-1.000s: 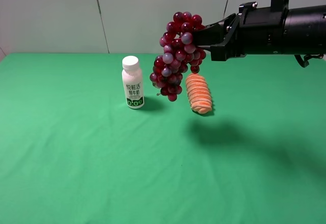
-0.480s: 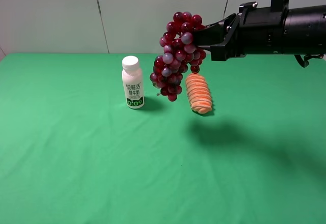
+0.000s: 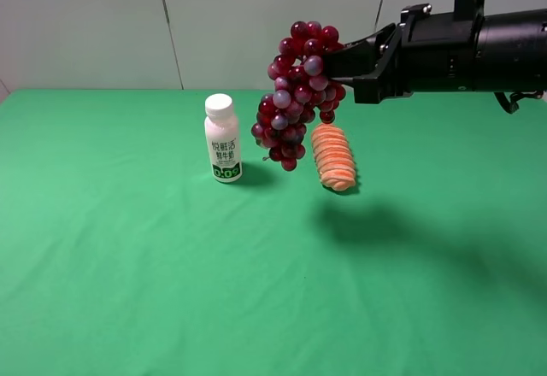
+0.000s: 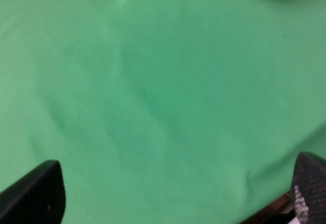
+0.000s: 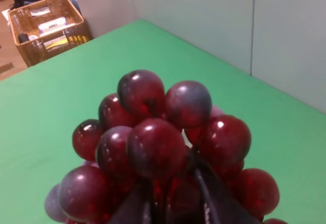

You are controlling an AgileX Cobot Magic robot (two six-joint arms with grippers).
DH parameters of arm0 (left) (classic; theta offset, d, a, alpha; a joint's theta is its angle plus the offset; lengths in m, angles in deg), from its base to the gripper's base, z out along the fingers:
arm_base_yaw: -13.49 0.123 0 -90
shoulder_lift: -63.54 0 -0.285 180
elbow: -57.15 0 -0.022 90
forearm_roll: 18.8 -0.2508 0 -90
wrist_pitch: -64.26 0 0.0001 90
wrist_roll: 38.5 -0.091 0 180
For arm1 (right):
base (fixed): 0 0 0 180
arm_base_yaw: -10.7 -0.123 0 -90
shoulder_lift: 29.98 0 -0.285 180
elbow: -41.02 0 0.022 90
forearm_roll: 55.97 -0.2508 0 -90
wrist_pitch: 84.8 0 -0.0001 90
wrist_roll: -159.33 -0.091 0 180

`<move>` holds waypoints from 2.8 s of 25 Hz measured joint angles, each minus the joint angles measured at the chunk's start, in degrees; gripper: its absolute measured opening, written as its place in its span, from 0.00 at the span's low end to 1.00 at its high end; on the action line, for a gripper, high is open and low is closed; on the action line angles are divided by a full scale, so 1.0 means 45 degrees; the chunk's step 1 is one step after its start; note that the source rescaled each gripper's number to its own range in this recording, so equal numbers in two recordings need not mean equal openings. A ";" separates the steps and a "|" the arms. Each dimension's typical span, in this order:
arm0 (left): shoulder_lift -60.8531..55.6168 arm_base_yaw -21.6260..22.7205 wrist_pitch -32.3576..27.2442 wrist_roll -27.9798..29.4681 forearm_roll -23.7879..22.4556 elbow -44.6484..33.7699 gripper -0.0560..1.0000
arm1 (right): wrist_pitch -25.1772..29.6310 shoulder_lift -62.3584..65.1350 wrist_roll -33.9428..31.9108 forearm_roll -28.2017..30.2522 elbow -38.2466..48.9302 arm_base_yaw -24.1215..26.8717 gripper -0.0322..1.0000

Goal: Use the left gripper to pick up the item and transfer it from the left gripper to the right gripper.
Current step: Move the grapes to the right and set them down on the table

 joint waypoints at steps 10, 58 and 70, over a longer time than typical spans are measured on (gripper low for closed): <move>0.0000 0.4003 0.0013 0.0000 0.0000 0.0000 0.82 | -0.0916 0.0000 -0.0940 0.1400 0.0000 0.0000 0.03; -0.0319 0.9127 0.0028 0.0000 -0.0012 0.0000 0.82 | 0.3019 0.3705 -1.9376 1.9340 0.0000 0.0000 0.03; -0.0319 0.9127 0.0028 0.0000 -0.0012 0.0000 0.82 | 0.3225 0.1261 -2.0199 2.0313 0.0000 0.0000 0.03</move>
